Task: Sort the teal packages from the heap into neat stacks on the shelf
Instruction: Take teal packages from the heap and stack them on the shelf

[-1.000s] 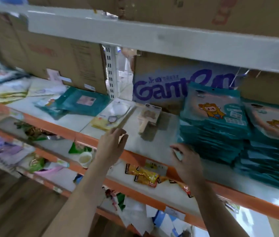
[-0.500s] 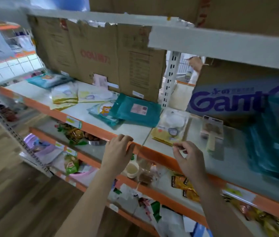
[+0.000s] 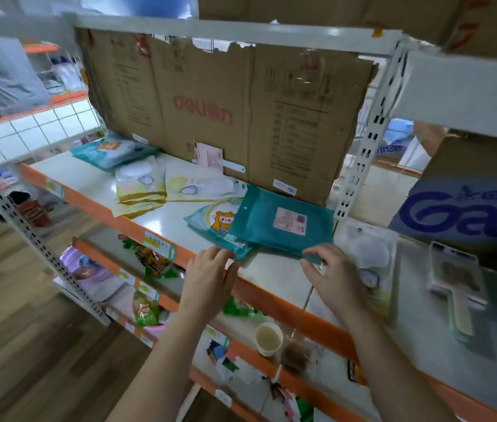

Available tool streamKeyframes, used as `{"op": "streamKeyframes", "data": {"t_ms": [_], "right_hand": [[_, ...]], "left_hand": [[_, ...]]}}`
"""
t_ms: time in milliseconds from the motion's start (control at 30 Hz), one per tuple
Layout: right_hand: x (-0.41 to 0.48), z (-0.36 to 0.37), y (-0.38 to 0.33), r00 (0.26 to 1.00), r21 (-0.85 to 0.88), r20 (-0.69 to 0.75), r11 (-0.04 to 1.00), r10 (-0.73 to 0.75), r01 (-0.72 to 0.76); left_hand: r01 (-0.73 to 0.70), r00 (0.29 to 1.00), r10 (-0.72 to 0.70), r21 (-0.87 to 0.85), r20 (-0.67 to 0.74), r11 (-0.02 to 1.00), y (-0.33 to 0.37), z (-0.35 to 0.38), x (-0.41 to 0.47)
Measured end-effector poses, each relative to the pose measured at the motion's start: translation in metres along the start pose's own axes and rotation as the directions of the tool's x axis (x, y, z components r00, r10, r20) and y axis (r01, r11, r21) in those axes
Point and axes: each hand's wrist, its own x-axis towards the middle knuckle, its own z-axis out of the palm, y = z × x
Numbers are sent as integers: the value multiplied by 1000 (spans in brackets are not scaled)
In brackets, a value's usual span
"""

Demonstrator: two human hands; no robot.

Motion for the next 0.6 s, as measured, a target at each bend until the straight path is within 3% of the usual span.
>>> {"op": "streamKeyframes", "data": {"t_ms": [300,467,600], "right_hand": [[56,38,2,969,-159,237,987,73,-36],[65,54,8,986,-219,149,975,77,-43],[71,62,12,995,-264,98,964,-14,39]], "left_hand": [[67,997,-68,-17,-32,998,-29,-2,48],[61,997,-63,-66,-33,996,-45,0,67],[43,999,-44,-80,-9,996,-57,1,86]]}}
